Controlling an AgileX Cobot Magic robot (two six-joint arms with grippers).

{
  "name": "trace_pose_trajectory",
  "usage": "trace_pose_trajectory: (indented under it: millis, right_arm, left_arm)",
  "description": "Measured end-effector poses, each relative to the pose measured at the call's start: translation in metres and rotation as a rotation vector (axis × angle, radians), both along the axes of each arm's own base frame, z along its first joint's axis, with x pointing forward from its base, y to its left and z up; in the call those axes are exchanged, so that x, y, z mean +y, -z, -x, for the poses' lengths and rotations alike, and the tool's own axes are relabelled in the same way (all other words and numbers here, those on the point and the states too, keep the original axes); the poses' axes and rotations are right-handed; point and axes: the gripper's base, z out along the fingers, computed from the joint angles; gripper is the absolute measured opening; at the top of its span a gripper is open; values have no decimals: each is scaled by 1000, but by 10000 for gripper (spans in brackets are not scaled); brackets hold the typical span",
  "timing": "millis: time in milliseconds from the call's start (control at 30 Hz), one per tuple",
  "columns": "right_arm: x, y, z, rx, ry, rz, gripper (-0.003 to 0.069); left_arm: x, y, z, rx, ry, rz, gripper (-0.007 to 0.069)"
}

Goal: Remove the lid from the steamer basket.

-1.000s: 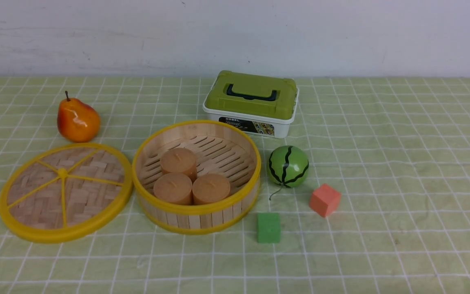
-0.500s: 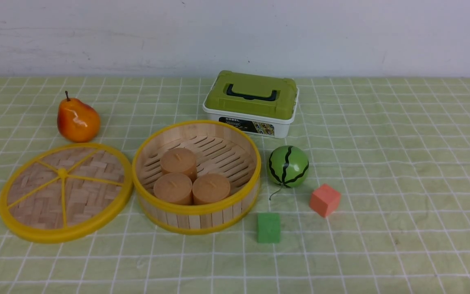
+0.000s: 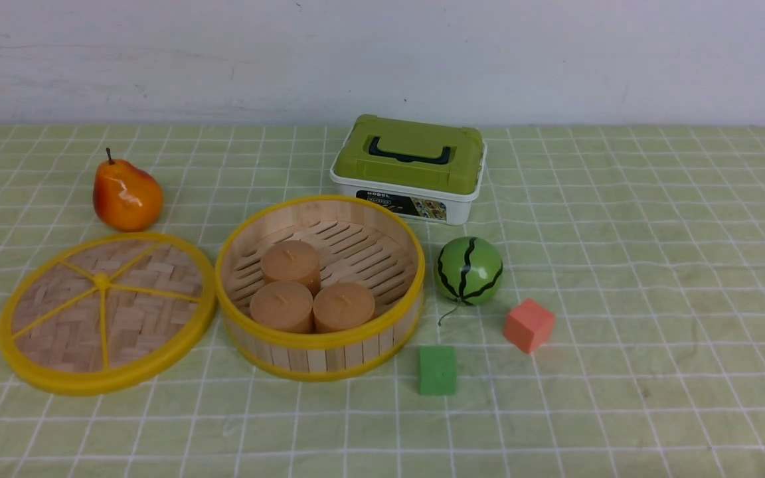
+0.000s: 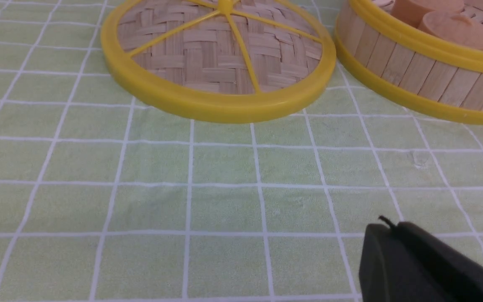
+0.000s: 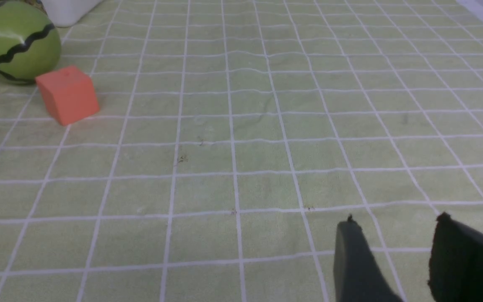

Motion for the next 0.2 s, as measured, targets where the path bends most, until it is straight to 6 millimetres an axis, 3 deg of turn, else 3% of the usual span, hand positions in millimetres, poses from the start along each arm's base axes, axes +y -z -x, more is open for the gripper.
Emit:
trace_pose_trajectory:
  millis: [200]
  right_arm:
    - [0,0,0,0,0,0,241]
  left_arm:
    - [0,0,0,0,0,0,15]
